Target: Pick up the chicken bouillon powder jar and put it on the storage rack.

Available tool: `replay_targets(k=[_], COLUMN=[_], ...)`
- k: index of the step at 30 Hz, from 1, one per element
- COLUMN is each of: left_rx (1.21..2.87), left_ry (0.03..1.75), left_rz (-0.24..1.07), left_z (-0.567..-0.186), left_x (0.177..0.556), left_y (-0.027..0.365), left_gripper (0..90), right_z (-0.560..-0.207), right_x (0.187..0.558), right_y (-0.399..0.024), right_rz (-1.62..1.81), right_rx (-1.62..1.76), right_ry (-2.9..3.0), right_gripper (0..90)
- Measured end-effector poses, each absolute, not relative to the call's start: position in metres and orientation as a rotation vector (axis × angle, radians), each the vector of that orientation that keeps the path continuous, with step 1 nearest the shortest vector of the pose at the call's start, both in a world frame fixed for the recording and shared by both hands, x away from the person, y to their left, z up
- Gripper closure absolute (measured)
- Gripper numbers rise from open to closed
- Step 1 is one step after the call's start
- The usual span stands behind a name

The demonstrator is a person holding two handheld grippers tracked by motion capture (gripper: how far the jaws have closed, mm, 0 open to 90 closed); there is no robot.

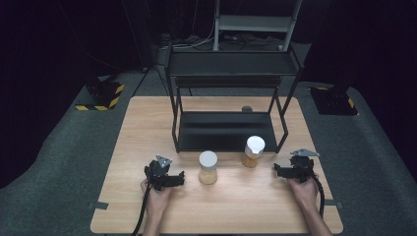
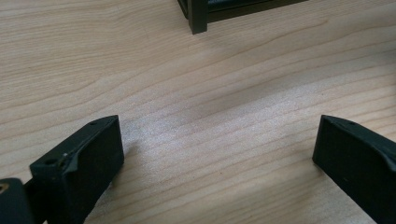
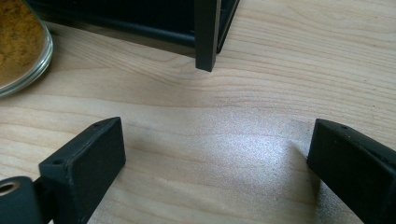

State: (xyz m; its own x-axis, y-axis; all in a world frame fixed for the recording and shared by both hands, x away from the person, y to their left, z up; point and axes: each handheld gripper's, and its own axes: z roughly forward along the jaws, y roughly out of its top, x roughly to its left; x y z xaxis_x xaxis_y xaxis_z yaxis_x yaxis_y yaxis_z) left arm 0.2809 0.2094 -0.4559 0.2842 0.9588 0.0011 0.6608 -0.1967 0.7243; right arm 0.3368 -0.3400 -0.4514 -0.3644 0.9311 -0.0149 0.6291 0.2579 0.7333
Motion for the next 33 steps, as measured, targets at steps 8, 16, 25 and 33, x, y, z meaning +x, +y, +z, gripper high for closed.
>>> replay_targets(k=[8,16,25,33], left_rx=[1.947,1.943,1.966,2.005], left_ry=[1.437,1.296,1.143,1.083], left_rz=[0.612,0.514,0.4,0.365], left_z=[-0.455,-0.452,-0.452,-0.452], left_x=[0.281,0.271,0.263,0.267], left_y=[0.212,0.226,0.229,0.216], left_gripper=[2.0,1.4,1.6,2.6], right_z=[-0.451,-0.451,-0.451,-0.451], right_x=[0.337,0.337,0.337,0.337], right_y=[-0.34,-0.34,-0.34,-0.34], right_rz=[0.898,0.898,0.897,0.897], right_rx=[1.414,1.414,1.413,1.414], right_ry=[2.086,2.086,2.085,2.085], right_gripper=[3.6,3.6,3.6,3.7])
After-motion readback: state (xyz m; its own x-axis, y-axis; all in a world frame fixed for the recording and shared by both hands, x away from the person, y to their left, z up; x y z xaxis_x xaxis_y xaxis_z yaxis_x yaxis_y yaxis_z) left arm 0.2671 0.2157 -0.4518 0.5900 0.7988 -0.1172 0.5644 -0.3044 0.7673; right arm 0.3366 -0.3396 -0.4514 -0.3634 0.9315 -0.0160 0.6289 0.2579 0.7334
